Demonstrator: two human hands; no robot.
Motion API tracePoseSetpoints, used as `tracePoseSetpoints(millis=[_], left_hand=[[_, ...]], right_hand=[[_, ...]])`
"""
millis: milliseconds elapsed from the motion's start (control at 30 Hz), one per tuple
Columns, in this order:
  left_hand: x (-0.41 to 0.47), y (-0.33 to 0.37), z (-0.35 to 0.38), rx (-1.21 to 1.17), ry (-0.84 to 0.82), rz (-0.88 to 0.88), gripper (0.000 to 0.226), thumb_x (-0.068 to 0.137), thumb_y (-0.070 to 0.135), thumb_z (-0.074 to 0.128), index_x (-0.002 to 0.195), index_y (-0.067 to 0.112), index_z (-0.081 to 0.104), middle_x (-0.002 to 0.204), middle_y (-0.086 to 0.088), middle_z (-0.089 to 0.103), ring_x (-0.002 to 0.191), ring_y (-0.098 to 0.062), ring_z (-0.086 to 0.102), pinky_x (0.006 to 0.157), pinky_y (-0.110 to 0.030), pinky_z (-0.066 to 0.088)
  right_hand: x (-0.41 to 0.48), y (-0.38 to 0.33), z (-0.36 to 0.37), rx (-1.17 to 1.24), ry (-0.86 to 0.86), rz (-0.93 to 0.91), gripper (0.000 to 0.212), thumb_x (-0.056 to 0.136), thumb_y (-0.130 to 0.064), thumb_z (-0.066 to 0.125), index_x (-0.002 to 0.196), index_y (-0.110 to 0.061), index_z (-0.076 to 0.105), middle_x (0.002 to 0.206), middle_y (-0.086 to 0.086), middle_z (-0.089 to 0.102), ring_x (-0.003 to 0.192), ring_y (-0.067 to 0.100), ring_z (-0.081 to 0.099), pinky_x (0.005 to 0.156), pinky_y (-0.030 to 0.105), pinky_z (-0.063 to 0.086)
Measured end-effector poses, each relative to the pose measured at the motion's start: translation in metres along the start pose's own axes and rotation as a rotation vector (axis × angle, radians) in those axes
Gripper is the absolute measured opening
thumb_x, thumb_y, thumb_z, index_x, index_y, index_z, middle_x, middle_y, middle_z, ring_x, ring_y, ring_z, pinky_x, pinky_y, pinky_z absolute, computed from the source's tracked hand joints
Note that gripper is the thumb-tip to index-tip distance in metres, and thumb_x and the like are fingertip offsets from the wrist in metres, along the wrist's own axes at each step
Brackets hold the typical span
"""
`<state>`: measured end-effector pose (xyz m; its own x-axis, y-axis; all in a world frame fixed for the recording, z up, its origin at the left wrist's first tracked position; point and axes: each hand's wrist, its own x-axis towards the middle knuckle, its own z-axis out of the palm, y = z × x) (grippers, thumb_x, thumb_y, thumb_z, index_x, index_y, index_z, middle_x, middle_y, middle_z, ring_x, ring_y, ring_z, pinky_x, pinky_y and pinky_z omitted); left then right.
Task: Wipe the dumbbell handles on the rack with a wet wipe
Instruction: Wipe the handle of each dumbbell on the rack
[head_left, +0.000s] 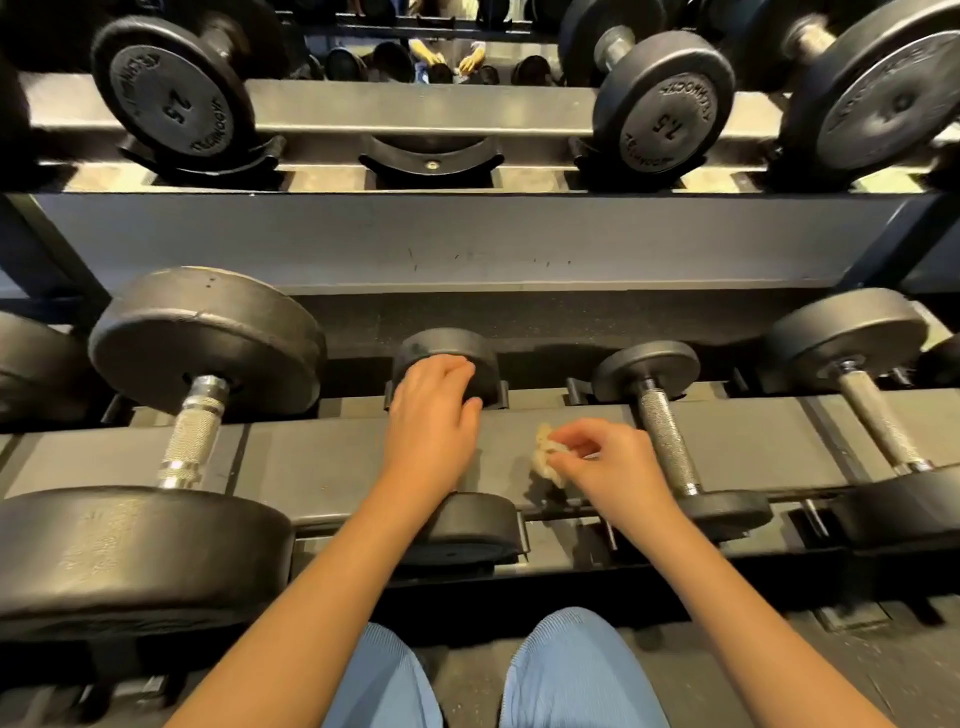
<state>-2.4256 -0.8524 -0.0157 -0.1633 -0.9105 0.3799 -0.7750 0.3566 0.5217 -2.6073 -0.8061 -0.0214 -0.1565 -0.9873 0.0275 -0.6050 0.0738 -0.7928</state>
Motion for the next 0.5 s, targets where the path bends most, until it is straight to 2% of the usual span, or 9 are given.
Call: tracePoseSetpoints(millis=[100, 233, 333, 400, 500], left_hand=[[-0.001, 0.030, 0.017, 0.003, -0.183, 0.136, 0.043, 0.096, 0.023, 0.051, 0.138, 0.017, 0.047, 0.141, 0.002, 0.045, 0.133, -0.012, 0.033, 0.112, -0.030, 0.024], [0.005, 0.057, 0.041, 0.011, -0.475, 0.205, 0.047, 0.098, 0.026, 0.047, 0.143, 0.019, 0.039, 0.148, 0.003, 0.037, 0.135, -0.013, 0.032, 0.112, -0.031, 0.026], [0.011, 0.063, 0.061, 0.061, -0.589, 0.184, 0.051, 0.098, 0.029, 0.048, 0.146, 0.021, 0.033, 0.153, 0.003, 0.030, 0.139, -0.015, 0.027, 0.113, -0.033, 0.024], [0.014, 0.063, 0.075, 0.104, -0.654, 0.170, 0.057, 0.097, 0.031, 0.049, 0.149, 0.021, 0.028, 0.156, 0.003, 0.024, 0.141, -0.016, 0.022, 0.114, -0.035, 0.023], [0.022, 0.060, 0.087, 0.186, -0.695, 0.189, 0.062, 0.094, 0.035, 0.052, 0.150, 0.020, 0.027, 0.157, 0.003, 0.022, 0.141, -0.018, 0.021, 0.115, -0.038, 0.024]], right_hand=[[-0.003, 0.010, -0.038, -0.093, 0.137, -0.009, 0.015, 0.081, -0.010, 0.071, 0.090, -0.023, 0.068, 0.076, -0.008, 0.062, 0.069, 0.001, 0.056, 0.066, 0.016, 0.044], [0.001, 0.028, -0.081, -0.327, 0.336, -0.021, 0.022, 0.087, -0.016, 0.066, 0.109, -0.017, 0.070, 0.098, 0.001, 0.069, 0.088, 0.017, 0.061, 0.072, 0.021, 0.037], [0.022, 0.048, -0.090, -0.438, 0.260, 0.037, 0.023, 0.087, -0.016, 0.066, 0.109, -0.017, 0.070, 0.106, 0.003, 0.068, 0.094, 0.018, 0.060, 0.075, 0.023, 0.038], [0.037, 0.058, -0.085, -0.412, 0.202, 0.067, 0.022, 0.088, -0.015, 0.065, 0.110, -0.014, 0.070, 0.108, 0.006, 0.067, 0.096, 0.019, 0.059, 0.077, 0.025, 0.041], [0.058, 0.058, -0.079, -0.294, 0.287, 0.043, 0.022, 0.090, -0.012, 0.062, 0.110, -0.010, 0.070, 0.109, 0.008, 0.068, 0.098, 0.019, 0.061, 0.080, 0.024, 0.044]])
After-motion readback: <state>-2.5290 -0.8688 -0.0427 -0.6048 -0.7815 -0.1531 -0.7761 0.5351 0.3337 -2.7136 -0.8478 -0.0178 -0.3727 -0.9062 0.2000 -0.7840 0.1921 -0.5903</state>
